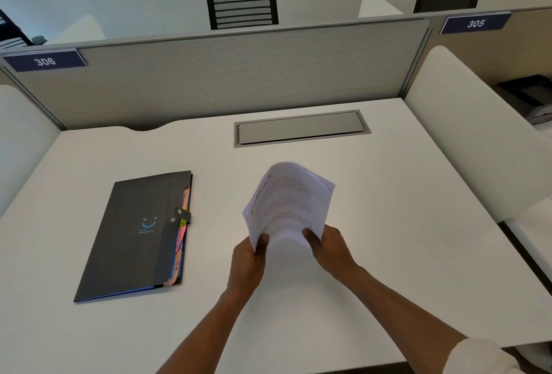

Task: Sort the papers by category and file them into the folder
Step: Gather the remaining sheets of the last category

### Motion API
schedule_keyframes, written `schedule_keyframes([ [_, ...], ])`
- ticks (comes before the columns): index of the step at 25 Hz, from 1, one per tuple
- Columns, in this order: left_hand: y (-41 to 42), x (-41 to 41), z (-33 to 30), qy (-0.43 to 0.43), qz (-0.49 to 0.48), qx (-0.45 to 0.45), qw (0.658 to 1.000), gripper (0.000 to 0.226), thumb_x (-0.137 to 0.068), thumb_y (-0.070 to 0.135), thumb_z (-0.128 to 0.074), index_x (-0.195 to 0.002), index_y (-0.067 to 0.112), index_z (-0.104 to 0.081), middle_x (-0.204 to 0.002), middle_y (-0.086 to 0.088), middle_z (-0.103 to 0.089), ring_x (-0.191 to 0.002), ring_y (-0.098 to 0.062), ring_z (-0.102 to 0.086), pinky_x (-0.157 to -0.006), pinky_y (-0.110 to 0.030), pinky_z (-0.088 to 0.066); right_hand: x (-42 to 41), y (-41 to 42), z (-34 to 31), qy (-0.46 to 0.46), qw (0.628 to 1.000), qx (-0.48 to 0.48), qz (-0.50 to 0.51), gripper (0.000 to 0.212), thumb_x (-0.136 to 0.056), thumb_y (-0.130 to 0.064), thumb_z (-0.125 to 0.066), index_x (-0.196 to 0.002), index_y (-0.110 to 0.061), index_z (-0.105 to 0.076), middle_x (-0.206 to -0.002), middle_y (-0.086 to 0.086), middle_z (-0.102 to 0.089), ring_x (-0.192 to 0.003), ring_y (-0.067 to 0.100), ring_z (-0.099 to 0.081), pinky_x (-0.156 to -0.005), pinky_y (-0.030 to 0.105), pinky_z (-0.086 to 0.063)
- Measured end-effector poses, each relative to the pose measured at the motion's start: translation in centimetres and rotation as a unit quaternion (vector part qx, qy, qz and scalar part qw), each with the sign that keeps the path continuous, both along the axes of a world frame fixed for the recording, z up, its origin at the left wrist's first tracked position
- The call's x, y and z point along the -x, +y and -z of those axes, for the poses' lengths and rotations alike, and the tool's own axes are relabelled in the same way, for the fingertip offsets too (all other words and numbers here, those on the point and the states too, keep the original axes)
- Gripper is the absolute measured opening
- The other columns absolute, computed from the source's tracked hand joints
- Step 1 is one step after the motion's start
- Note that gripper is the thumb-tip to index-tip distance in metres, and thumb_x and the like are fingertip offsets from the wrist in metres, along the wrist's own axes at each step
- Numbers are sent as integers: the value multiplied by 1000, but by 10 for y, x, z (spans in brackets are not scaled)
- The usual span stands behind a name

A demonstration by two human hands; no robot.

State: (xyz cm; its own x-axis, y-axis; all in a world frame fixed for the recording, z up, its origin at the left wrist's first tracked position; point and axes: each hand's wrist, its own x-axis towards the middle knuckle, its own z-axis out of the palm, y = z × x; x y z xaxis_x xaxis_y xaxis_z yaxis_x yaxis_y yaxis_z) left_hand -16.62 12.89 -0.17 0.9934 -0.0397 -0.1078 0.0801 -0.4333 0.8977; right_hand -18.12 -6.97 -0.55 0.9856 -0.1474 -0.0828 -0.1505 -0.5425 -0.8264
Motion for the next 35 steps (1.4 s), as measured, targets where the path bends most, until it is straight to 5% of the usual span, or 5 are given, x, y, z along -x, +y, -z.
schedule_keyframes([
  [8, 4, -2, 5, 16, 2, 6, 1000, 18, -99, 35, -50, -89, 21, -56, -88, -12, -68, -85, -38, -64, -75, -53, -54, 3, -2, 5, -3, 1000, -21, 2, 31, -99, -37, -47, -101, -12, -66, -87, 3, -69, -76, 23, -65, -66, 43, -56],
  [13, 11, -12, 0, -5, -31, 28, 999, 20, -95, 36, -58, -91, 18, -66, -86, 3, -71, -81, -19, -69, -67, -32, -58, -2, -7, -4, -40, 997, -58, 13, 27, -98, -33, -53, -116, -17, -65, -100, -9, -69, -86, -3, -64, -69, 10, -50],
  [18, 31, -27, 6, 8, 21, -51, 998, 25, -93, 36, -61, -109, 17, -68, -98, 7, -71, -78, -4, -67, -58, -11, -51, -9, -15, -1, 7, 997, -73, 20, 34, -87, -46, -54, -109, -22, -67, -100, -10, -72, -87, 6, -68, -71, 27, -55],
  [24, 53, -34, 7, 66, 32, 11, 997, 23, -91, 33, -66, -105, 15, -70, -99, 6, -75, -80, -12, -73, -70, -31, -61, -17, -12, 5, 64, 978, -194, 44, 18, -90, -25, -69, -107, -19, -69, -104, -4, -74, -91, 15, -71, -82, 36, -58],
  [35, 108, -37, -10, 155, 42, 107, 981, 17, -93, 19, -64, -110, 16, -66, -99, 0, -75, -89, -22, -74, -64, -27, -59, -29, 20, -9, 125, 932, -338, 32, 22, -87, -12, -69, -109, -10, -68, -106, 7, -75, -96, 28, -72, -85, 43, -58],
])
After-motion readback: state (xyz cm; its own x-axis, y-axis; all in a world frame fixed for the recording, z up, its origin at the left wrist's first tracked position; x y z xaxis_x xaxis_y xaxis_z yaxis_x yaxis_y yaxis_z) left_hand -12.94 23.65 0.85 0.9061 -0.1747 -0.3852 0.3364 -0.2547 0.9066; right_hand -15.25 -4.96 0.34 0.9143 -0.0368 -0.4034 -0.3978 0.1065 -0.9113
